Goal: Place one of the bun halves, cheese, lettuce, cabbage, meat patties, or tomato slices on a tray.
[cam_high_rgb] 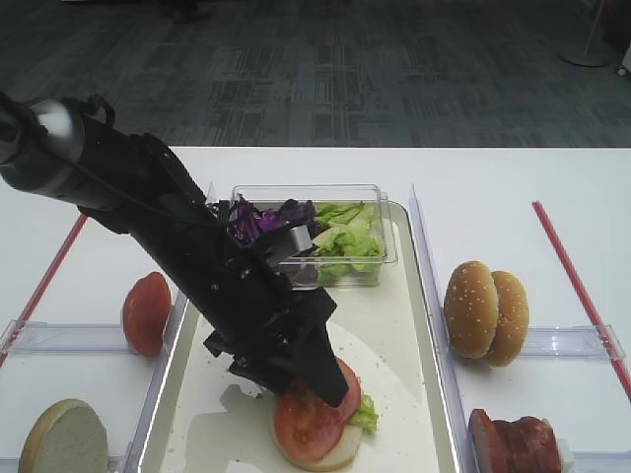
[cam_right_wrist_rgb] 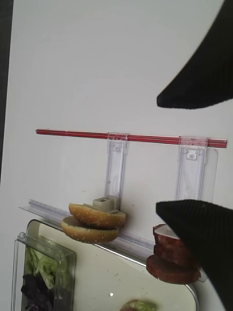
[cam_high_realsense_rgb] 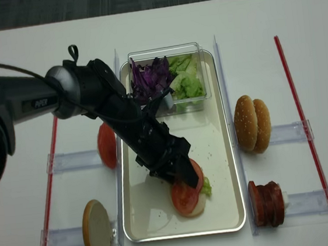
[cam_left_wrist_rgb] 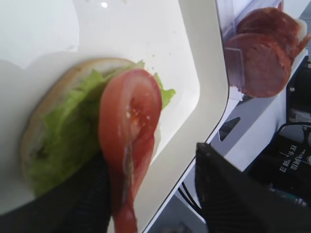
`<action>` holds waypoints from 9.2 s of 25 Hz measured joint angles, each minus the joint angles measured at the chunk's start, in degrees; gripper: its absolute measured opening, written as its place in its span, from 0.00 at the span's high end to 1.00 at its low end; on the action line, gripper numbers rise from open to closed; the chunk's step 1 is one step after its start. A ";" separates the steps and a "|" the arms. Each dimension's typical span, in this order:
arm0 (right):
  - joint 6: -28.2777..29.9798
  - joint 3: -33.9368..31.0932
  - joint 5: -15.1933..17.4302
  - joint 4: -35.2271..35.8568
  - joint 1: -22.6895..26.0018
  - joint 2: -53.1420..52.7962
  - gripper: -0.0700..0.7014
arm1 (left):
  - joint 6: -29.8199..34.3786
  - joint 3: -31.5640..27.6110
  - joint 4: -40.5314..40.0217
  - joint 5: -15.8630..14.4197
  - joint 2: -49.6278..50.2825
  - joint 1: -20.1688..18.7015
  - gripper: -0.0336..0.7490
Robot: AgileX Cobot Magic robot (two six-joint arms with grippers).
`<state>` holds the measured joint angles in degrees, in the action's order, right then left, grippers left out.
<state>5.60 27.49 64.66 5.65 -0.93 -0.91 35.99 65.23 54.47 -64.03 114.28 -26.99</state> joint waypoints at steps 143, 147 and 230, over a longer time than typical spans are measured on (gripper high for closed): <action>-0.53 0.00 0.00 0.00 0.00 0.00 0.33 | -31.47 -34.76 -49.84 -7.00 -85.24 23.08 0.46; -0.53 0.00 0.00 0.00 0.00 0.00 0.33 | -31.47 -35.26 -51.44 -6.13 -88.76 23.16 0.46; -0.07 0.00 0.00 0.00 0.00 0.00 0.33 | -38.98 -37.13 -58.46 -3.65 -115.09 26.32 0.46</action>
<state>5.53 27.49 64.66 5.65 -0.93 -0.91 -2.98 28.10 -3.99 -67.68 -0.81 -0.67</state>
